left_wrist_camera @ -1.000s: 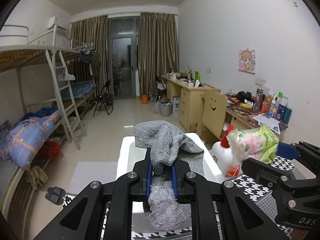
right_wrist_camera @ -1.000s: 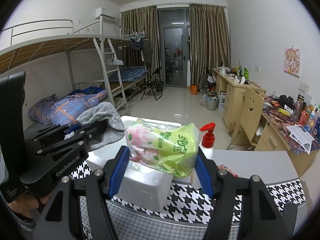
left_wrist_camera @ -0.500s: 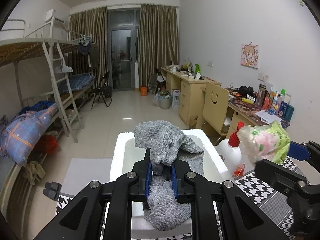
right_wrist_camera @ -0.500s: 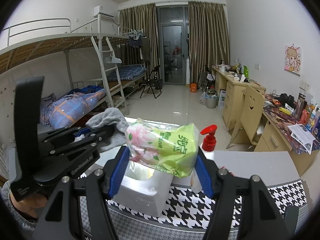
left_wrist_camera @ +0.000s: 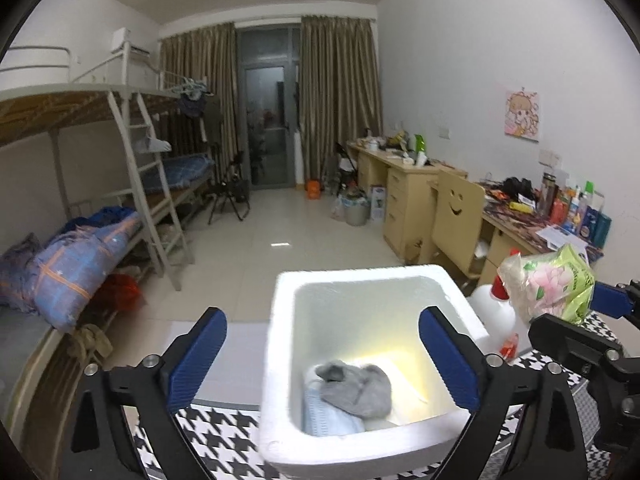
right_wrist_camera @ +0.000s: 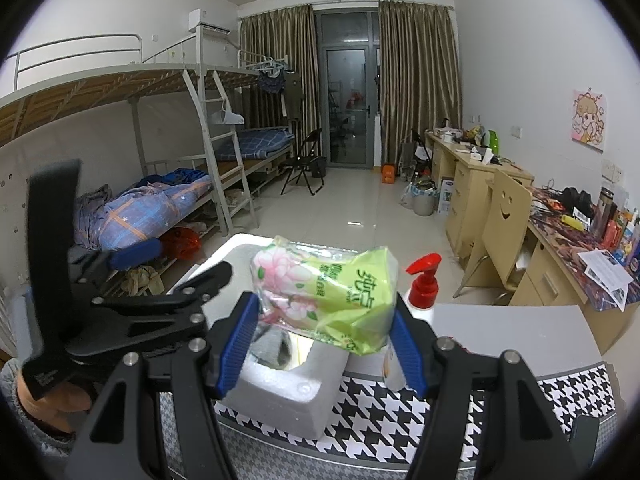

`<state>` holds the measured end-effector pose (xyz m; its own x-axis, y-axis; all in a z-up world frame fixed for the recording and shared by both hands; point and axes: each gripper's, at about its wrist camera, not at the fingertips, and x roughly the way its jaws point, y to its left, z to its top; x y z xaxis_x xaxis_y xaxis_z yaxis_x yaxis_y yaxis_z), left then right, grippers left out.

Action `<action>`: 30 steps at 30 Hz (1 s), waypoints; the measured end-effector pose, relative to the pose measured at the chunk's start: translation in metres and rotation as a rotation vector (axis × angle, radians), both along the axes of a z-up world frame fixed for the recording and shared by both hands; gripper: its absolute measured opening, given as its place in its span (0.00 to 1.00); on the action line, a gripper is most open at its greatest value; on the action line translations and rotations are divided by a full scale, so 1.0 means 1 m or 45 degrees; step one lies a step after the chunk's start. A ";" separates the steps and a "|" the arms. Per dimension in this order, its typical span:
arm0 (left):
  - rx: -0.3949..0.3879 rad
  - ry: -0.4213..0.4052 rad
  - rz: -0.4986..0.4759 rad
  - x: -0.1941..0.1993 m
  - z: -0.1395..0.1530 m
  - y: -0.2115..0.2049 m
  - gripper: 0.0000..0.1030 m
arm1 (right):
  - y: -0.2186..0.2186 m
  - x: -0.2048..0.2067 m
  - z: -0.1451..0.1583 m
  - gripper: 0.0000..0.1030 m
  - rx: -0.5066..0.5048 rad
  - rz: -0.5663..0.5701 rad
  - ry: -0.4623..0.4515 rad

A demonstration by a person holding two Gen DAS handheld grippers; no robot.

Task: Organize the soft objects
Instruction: 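Open the left gripper to drop the grey sock into the foam box, then lower the tissue pack into the foam box and open the right gripper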

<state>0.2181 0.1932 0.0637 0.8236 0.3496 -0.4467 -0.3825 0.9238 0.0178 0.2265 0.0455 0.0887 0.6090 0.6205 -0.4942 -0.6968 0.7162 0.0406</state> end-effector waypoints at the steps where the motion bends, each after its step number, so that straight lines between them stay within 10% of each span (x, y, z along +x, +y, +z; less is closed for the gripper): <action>1: 0.002 -0.002 0.012 -0.002 0.001 0.001 0.96 | 0.001 0.000 0.000 0.67 -0.003 0.003 0.002; 30: 0.025 -0.027 0.186 -0.052 0.005 0.034 0.99 | 0.051 0.018 -0.011 0.67 -0.053 0.078 0.050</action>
